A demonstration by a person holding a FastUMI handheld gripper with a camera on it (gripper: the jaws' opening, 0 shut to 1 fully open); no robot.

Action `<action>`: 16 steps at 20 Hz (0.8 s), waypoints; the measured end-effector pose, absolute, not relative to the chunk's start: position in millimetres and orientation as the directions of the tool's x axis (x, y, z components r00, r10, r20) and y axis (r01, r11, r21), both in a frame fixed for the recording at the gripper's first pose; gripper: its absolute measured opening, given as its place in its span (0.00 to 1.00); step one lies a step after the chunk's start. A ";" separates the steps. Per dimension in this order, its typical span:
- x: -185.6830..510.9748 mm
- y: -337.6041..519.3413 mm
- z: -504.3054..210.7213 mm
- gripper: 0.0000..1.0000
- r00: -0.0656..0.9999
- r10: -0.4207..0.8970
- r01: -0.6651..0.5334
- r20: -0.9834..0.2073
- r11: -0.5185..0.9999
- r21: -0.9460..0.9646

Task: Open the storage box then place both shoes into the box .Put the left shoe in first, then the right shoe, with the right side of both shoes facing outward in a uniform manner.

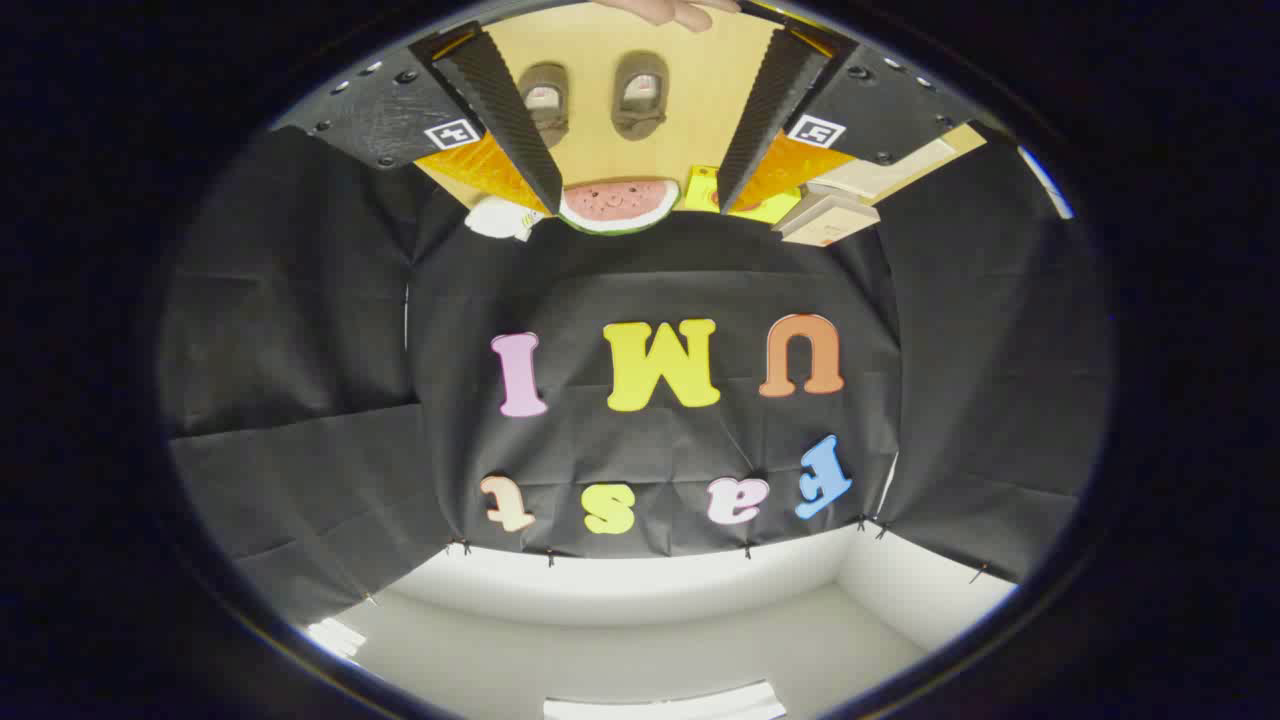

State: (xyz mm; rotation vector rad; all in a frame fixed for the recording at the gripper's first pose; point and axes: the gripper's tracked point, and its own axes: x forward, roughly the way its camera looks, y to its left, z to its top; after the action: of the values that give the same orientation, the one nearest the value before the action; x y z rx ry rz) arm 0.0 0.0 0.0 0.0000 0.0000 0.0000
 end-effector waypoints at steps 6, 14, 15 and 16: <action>-6.4 8.8 -1.9 0.95 1.000 0.022 -0.022 -0.004 1.000 -0.012; -21.5 22.9 -1.5 0.95 0.999 0.033 -0.033 -0.004 0.999 -0.023; -23.4 24.7 -1.2 0.95 0.999 0.036 -0.036 0.002 0.999 -0.025; -24.8 25.2 -2.7 0.95 0.999 0.034 -0.034 0.005 0.999 -0.032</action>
State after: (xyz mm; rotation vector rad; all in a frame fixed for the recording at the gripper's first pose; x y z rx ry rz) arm -24.8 25.2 -2.7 -0.0318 -0.0057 0.0340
